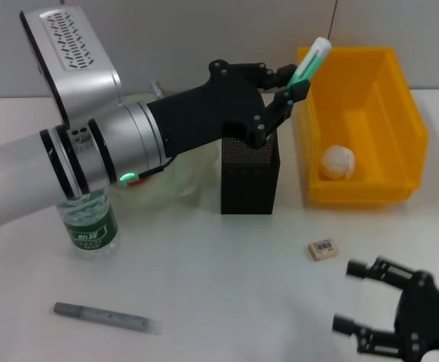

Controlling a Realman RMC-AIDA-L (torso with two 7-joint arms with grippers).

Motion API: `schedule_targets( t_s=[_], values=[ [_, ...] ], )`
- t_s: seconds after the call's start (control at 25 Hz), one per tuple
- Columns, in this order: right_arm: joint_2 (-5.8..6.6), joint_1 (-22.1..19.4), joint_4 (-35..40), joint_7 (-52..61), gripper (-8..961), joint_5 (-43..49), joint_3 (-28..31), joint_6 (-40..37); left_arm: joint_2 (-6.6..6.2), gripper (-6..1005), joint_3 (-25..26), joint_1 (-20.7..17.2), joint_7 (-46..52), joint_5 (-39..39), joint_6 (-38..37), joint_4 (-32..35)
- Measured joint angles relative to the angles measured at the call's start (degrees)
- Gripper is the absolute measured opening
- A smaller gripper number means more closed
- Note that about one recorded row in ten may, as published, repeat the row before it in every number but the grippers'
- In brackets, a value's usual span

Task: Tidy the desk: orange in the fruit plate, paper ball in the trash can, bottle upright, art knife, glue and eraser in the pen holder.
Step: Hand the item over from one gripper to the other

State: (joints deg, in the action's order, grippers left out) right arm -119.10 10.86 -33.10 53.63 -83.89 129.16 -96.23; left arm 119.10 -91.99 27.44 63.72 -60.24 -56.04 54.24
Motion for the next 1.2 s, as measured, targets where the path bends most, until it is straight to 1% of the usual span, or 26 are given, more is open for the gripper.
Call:
schedule_targets(
  t_s=[0.12,0.24,0.28,0.36,0.44,0.48,0.52,0.56,0.68,0.72,0.84,0.88,0.92,0.96,1.08,1.12,1.2],
  values=[
    [-0.22,0.3,4.7,-5.7,710,-3.2,3.8,-1.3,0.05,190,-2.0,-0.5,-3.5,4.4,0.0,-0.7],
    [-0.24,0.5,8.9,-10.3,708,-7.8,4.5,-2.3,0.06,190,-4.2,-1.2,-7.0,9.1,0.0,-1.5],
    [-0.30,0.4,9.8,-11.8,708,-8.9,4.5,-2.5,0.08,190,-5.7,-1.3,-9.2,11.5,0.1,-2.1],
    [-0.32,0.5,11.4,-13.8,707,-10.0,4.4,-2.7,0.08,190,-6.1,-1.3,-9.4,11.8,0.0,-2.3],
    [-0.09,0.5,11.7,-13.7,706,-10.1,4.4,-3.2,0.07,190,-6.4,-1.2,-8.7,11.8,-0.1,-2.5],
    [0.68,0.2,10.7,-11.3,706,-10.0,4.5,-4.9,0.01,190,-6.6,-1.2,-7.8,11.6,-0.3,-2.5],
    [0.68,0.2,10.7,-11.3,706,-10.0,4.5,-4.9,-0.06,190,-6.8,-1.1,-6.9,11.4,-0.8,-2.5],
    [1.22,-0.1,9.9,-9.9,705,-10.0,4.7,-5.9,-0.19,190,-7.0,-1.2,-6.3,11.3,-1.4,-2.5],
    [3.78,-0.6,7.8,-3.6,704,-10.1,5.6,-11.0,-0.38,190,-7.0,-1.8,-4.7,10.1,-4.4,-2.5],
    [4.57,-0.6,7.7,-2.0,703,-10.0,6.2,-12.6,-0.38,190,-7.0,-1.8,-4.7,10.1,-4.4,-2.5],
    [7.49,-0.2,7.3,3.1,702,-9.7,7.5,-17.7,-0.61,190,-6.4,-2.2,-0.8,6.4,-8.2,-2.4],
    [8.41,0.0,7.1,4.6,702,-9.7,7.6,-19.2,-0.73,190,-5.4,-2.5,1.2,3.8,-10.9,-2.4],
    [9.07,0.1,6.9,5.6,701,-9.7,7.6,-20.3,-0.73,190,-5.4,-2.5,1.2,3.8,-10.9,-2.4],
    [9.66,0.2,6.5,6.4,701,-9.7,7.7,-21.6,-0.76,190,-4.7,-2.8,2.0,2.3,-12.7,-2.4],
    [10.74,0.5,4.7,8.2,700,-9.8,9.4,-25.6,-0.78,190,-2.9,-3.7,3.2,-2.1,-18.1,-2.6],
    [10.74,0.5,4.7,8.2,699,-9.8,9.4,-25.6,-0.78,190,-2.9,-3.7,3.2,-2.1,-18.1,-2.6],
    [10.86,0.6,4.0,8.7,698,-9.9,10.0,-26.8,-0.79,190,-2.2,-4.5,3.1,-4.0,-20.7,-2.7]
  ],
)
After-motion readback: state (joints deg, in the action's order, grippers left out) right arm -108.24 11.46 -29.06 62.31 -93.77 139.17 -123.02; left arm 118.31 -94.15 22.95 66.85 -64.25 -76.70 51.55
